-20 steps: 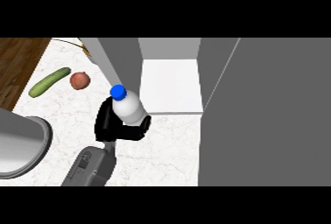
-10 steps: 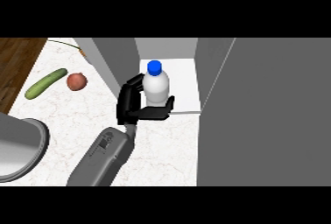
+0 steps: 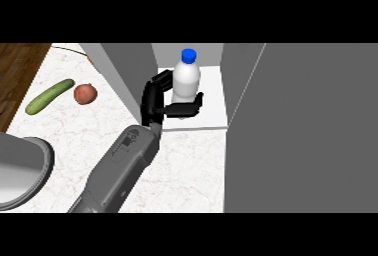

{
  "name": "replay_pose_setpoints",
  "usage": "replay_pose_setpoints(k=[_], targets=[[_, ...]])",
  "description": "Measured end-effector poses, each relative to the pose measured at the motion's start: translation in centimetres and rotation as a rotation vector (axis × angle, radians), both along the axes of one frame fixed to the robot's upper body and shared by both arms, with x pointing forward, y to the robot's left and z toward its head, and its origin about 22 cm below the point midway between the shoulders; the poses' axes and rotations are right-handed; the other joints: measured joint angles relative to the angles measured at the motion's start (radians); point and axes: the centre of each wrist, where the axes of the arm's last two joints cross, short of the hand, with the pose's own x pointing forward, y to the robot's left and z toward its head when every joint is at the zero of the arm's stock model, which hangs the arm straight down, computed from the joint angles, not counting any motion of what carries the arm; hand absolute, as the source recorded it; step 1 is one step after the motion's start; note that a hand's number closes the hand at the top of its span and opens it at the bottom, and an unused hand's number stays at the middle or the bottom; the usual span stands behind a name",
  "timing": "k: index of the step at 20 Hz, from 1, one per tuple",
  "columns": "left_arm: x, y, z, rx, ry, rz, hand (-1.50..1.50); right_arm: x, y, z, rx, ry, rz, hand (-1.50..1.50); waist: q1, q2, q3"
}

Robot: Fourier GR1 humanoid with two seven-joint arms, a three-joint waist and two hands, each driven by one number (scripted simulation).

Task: Pick up the bottled water, place it into the cabinet and close the cabinet

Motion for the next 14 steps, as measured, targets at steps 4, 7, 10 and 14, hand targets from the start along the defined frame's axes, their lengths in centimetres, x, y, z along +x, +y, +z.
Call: replay_pose_setpoints(k=[4,7,10,14], targets=[[1.3,-0.2,0.1,0.004,0.016,0.013,1.5,-0.2,-0.1,-0.1,0.012,0.005,0.004,-1.5,-0.006,0.002,0.0],[2.3,-0.5,0.6,0.019,0.008,0.032,1.5,-0.2,-0.2,-0.1,0.011,0.005,0.011,-1.5,-0.011,0.004,0.0],[3.1,-0.6,0.8,0.034,-0.003,0.053,1.5,0.1,-0.1,-0.1,0.02,0.0,0.019,-1.5,-0.015,0.007,0.0],[4.4,-0.7,1.6,0.069,-0.024,0.083,1.5,0.0,-0.4,0.0,0.018,-0.007,0.03,-1.5,-0.02,0.01,0.0]])
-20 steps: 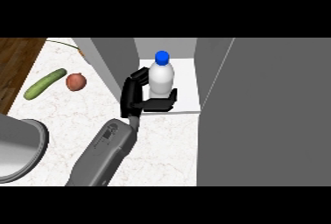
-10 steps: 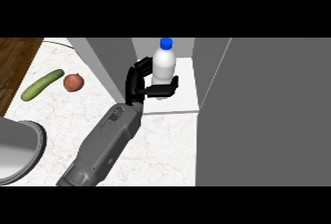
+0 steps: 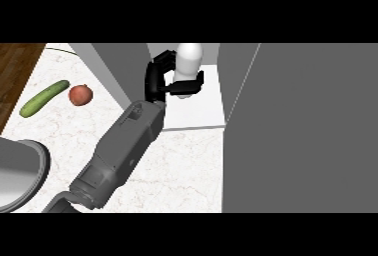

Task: Pick up the bottled water, place it into the cabinet and close the cabinet

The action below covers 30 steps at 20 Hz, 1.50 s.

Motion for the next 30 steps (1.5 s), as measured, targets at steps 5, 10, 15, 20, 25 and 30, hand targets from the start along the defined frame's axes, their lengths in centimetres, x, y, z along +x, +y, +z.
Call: replay_pose_setpoints(k=[5,10,15,20,25,30], targets=[[0.9,-0.1,0.4,0.065,-0.012,0.02,-1.5,0.1,-0.1,0.0,0.006,-0.006,0.008,-1.5,-0.008,0.004,0.0],[1.5,0.4,0.4,0.124,0.002,0.034,-1.5,0.3,-0.2,-0.1,0.015,-0.024,0.019,-1.5,-0.012,0.007,0.0],[1.9,0.8,0.7,0.137,0.01,0.051,-1.5,0.6,-0.2,0.0,0.019,-0.031,0.031,-1.5,-0.018,0.011,0.0],[2.2,0.1,1.3,0.142,-0.033,0.025,-1.5,0.8,-0.1,0.0,0.024,-0.037,0.029,-1.5,-0.017,0.01,0.0],[2.2,-0.3,1.9,0.069,-0.12,-0.029,-1.5,1.4,0.0,0.2,0.028,-0.044,0.03,-1.5,-0.013,0.008,-0.001],[2.3,-0.7,2.4,0.027,-0.175,-0.073,-1.5,1.3,-0.3,0.3,0.016,-0.04,0.019,-1.5,-0.009,0.001,0.0]])
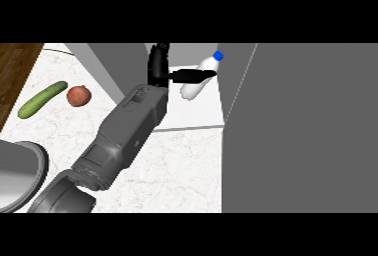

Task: Pick up the bottled water, place it into the cabinet and close the cabinet

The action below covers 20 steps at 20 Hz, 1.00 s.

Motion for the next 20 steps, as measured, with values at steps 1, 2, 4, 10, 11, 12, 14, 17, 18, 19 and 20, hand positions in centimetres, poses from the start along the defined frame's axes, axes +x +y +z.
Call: replay_pose_setpoints(k=[1,2,4,10,11,12,14,17,18,19,20], targets=[[0.0,0.0,0.0,-0.007,-0.007,-0.002,-1.5,-0.1,0.1,-0.1,0.009,0.001,0.002,-1.5,-0.001,-0.001,0.0],[-0.1,0.1,-0.2,-0.018,-0.013,-0.006,-1.5,-0.1,0.1,-0.1,0.007,-0.002,-0.003,-1.5,0.001,-0.002,0.0],[-0.1,-0.1,0.1,-0.037,-0.021,-0.011,-1.5,-0.2,0.4,-0.3,0.024,0.001,0.0,-1.5,0.001,-0.005,0.0],[-1.2,-0.4,-0.8,-0.095,-0.032,-0.042,-1.5,0.3,0.4,0.1,0.015,0.01,-0.016,-1.5,0.017,-0.014,0.0],[-1.5,-0.5,-0.9,-0.109,-0.029,-0.055,-1.5,0.2,0.2,0.2,0.003,0.019,-0.023,-1.5,0.021,-0.016,0.0],[-1.7,-0.8,-0.8,-0.119,-0.024,-0.069,-1.5,0.2,0.1,0.3,-0.003,0.021,-0.026,-1.5,0.025,-0.017,0.0],[-2.9,-1.0,-2.0,-0.135,-0.012,-0.096,-1.5,0.5,0.2,0.3,0.006,0.021,-0.024,-1.5,0.03,-0.018,0.0],[-4.6,-1.4,-3.0,-0.155,-0.001,-0.13,-1.5,0.2,0.3,0.1,0.015,0.026,-0.032,-1.5,0.041,-0.022,0.0],[-5.3,-1.7,-3.5,-0.165,0.005,-0.141,-1.5,0.3,0.4,0.1,0.017,0.03,-0.035,-1.5,0.044,-0.022,0.0],[-6.0,-1.9,-3.6,-0.175,0.007,-0.152,-1.5,0.3,0.4,0.1,0.022,0.029,-0.035,-1.5,0.049,-0.023,0.0],[-6.7,-2.2,-3.7,-0.184,0.011,-0.161,-1.5,0.3,0.5,0.1,0.022,0.029,-0.037,-1.5,0.053,-0.024,0.0]])
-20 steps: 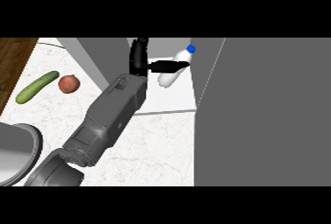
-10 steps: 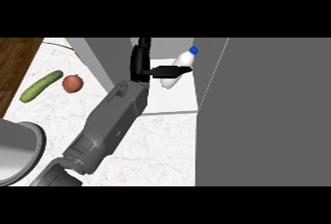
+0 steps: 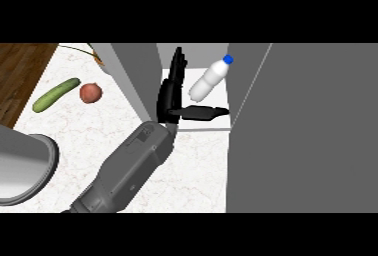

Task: Pick up the bottled water, place it into the cabinet and close the cabinet

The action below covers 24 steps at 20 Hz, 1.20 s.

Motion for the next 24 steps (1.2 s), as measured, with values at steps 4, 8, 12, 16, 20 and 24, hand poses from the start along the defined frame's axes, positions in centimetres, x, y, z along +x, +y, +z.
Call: replay_pose_setpoints(k=[4,8,12,16,20,24], targets=[[-3.2,-0.2,-1.7,-0.046,0.007,-0.032,-1.5,-0.1,0.2,-0.1,0.013,0.003,-0.008,-1.5,0.013,-0.001,0.0],[-6.8,-0.3,-2.7,-0.085,0.016,-0.052,-1.5,-0.2,-0.1,0.0,0.003,-0.001,-0.023,-1.5,0.022,-0.002,0.0],[-10.4,0.4,-3.0,-0.119,0.026,-0.094,1.5,-0.3,-0.3,0.1,-0.013,-0.003,-0.005,1.5,0.023,-0.001,0.001],[-13.6,1.7,-3.3,-0.119,0.029,-0.149,1.5,-0.3,-0.2,0.1,-0.019,0.013,0.046,1.5,0.022,0.0,0.0],[-15.8,4.4,-3.1,-0.107,0.03,-0.174,1.5,-0.2,0.1,0.0,-0.025,0.04,0.12,1.5,0.022,0.001,0.0],[-17.6,7.6,-3.1,-0.081,0.034,-0.173,1.5,-0.1,0.5,-0.1,-0.023,0.065,0.162,1.5,0.021,0.002,0.0]])
